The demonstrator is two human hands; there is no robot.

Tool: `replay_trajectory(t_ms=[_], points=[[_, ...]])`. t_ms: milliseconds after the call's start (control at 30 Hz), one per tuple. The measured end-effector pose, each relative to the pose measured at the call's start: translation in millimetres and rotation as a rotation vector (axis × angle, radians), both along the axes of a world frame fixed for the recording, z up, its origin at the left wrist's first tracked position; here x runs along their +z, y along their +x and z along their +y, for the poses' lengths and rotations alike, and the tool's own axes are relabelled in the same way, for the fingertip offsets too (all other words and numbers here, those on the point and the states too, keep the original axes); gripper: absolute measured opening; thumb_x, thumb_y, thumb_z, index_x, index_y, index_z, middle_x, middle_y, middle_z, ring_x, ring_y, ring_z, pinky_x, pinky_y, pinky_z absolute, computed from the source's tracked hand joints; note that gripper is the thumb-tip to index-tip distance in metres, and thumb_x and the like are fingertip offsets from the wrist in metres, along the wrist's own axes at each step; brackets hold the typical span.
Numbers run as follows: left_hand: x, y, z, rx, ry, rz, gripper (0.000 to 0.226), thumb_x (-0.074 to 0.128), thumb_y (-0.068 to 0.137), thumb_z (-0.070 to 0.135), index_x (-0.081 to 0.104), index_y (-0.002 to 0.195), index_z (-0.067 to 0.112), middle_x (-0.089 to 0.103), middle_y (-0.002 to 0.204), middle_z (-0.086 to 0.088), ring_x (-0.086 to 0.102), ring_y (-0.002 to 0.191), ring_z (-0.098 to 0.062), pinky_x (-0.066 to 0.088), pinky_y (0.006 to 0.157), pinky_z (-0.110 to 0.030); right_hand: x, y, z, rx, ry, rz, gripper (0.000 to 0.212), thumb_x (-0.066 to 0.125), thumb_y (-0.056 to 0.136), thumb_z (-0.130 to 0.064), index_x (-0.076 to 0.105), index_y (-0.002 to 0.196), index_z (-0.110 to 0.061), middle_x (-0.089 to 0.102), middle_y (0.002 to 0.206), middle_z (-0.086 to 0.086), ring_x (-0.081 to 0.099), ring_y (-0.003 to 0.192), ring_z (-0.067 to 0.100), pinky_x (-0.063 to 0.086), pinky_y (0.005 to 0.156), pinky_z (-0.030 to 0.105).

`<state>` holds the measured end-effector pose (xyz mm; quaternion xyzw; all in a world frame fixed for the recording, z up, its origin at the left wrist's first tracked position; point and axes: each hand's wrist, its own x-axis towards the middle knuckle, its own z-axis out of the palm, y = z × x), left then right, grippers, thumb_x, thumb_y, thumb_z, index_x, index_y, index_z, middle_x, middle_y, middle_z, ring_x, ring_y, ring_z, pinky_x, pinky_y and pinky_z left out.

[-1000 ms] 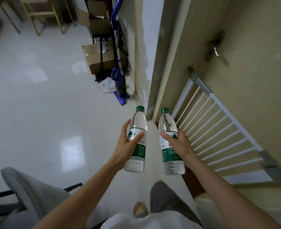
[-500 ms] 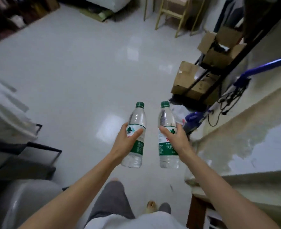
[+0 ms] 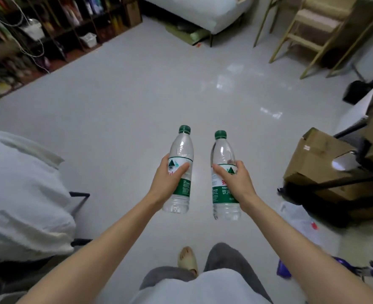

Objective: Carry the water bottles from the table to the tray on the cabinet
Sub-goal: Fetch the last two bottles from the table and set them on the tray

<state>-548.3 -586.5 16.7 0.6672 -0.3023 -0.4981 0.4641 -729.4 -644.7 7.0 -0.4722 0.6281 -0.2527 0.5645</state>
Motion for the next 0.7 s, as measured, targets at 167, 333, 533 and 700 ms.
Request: replay_trajectory(t_ms=[167,333,533,700], points=[[-5,57,-127,0.076,-0.017,0.038,0.044,0.063,0.091,0.028,0.045,0.131,0.024,0.063,0.107,0.0,0.066,0.086,-0.015,0.054,0.065,-0.025,-2,62,-133,0.032,-0.01,0.006,0.048,0.075,0.077,-0.041,0.048,0.108,-0.016,0.066,0.097,0.01,0.07,0.082,0.029,0.059,0.075,0.048],[-12,130,-273,0.16,-0.053,0.0,0.042,0.064,0.091,0.027,0.045,0.128,0.025,0.064,0.106,0.001,0.067,0.088,-0.017,0.056,0.068,-0.028,-6,143,-292,0.114,-0.049,-0.016,0.046,0.074,0.079,-0.038,0.048,0.108,-0.015,0.065,0.096,0.009,0.069,0.082,0.027,0.059,0.074,0.043],[8,236,-414,0.313,-0.068,-0.018,0.045,0.066,0.09,0.026,0.045,0.129,0.026,0.064,0.11,-0.002,0.068,0.089,-0.019,0.057,0.07,-0.029,22,266,-467,0.262,-0.054,-0.047,0.043,0.073,0.08,-0.037,0.048,0.109,-0.018,0.065,0.098,0.008,0.07,0.083,0.028,0.06,0.075,0.044],[13,342,-518,0.418,-0.11,-0.04,0.047,0.068,0.088,0.022,0.044,0.128,0.026,0.065,0.107,0.004,0.068,0.086,-0.011,0.056,0.069,-0.025,39,387,-590,0.384,-0.087,-0.094,0.043,0.073,0.082,-0.034,0.048,0.11,-0.015,0.064,0.096,0.009,0.068,0.077,0.023,0.058,0.068,0.037]])
